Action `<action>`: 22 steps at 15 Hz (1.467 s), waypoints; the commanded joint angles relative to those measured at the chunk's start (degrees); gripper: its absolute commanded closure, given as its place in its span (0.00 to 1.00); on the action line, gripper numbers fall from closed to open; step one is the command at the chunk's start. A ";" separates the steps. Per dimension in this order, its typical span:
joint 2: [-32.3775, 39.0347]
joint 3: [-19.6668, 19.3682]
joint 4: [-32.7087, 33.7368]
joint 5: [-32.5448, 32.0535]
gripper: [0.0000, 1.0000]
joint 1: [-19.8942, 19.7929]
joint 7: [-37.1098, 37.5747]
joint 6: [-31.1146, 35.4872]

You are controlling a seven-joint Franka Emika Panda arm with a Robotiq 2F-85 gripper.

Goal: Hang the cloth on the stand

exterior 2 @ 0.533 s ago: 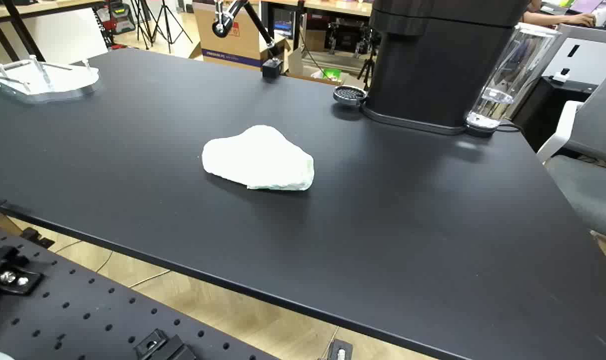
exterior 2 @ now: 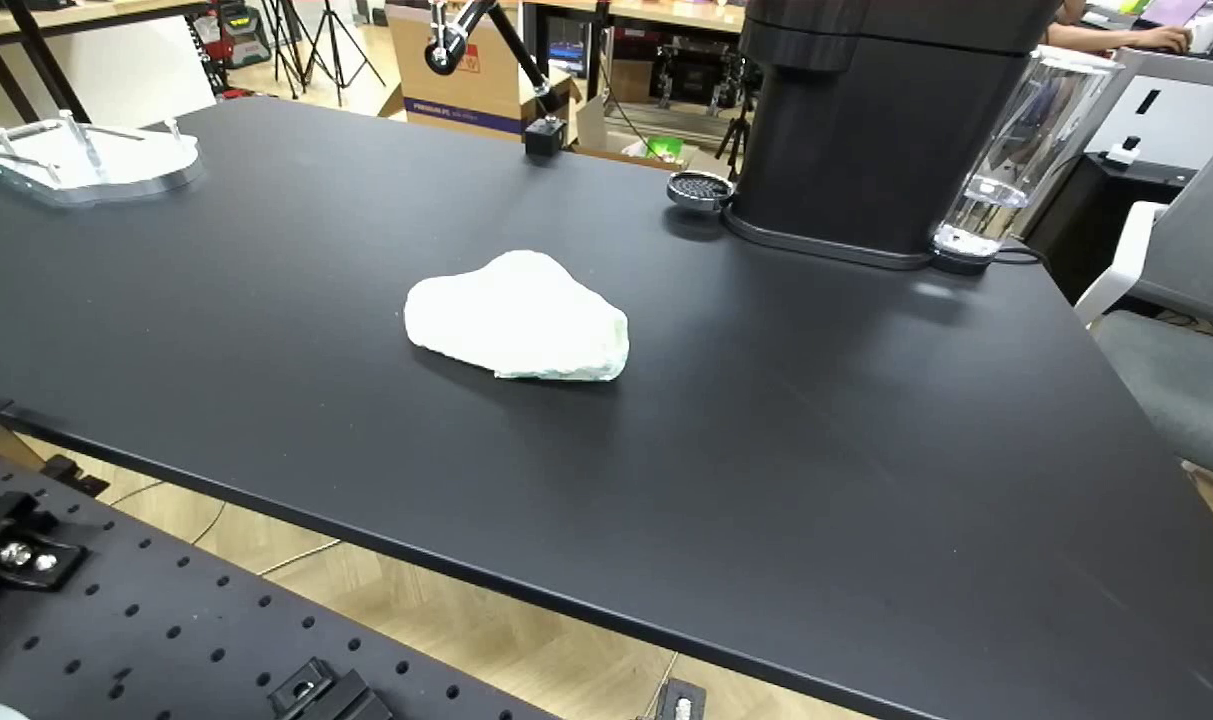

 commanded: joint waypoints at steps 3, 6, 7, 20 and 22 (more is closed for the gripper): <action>-0.27 1.30 -0.52 -1.00 0.00 -1.27 -0.16 0.97; -1.24 2.37 -4.21 -6.51 0.00 -2.72 0.06 7.30; -1.44 2.51 -5.94 -9.42 0.00 -3.29 -0.19 10.41; 2.63 -1.79 -20.02 -18.96 0.00 -7.76 -2.09 35.76; 2.63 -1.79 -20.02 -18.91 0.00 -7.75 -2.09 35.78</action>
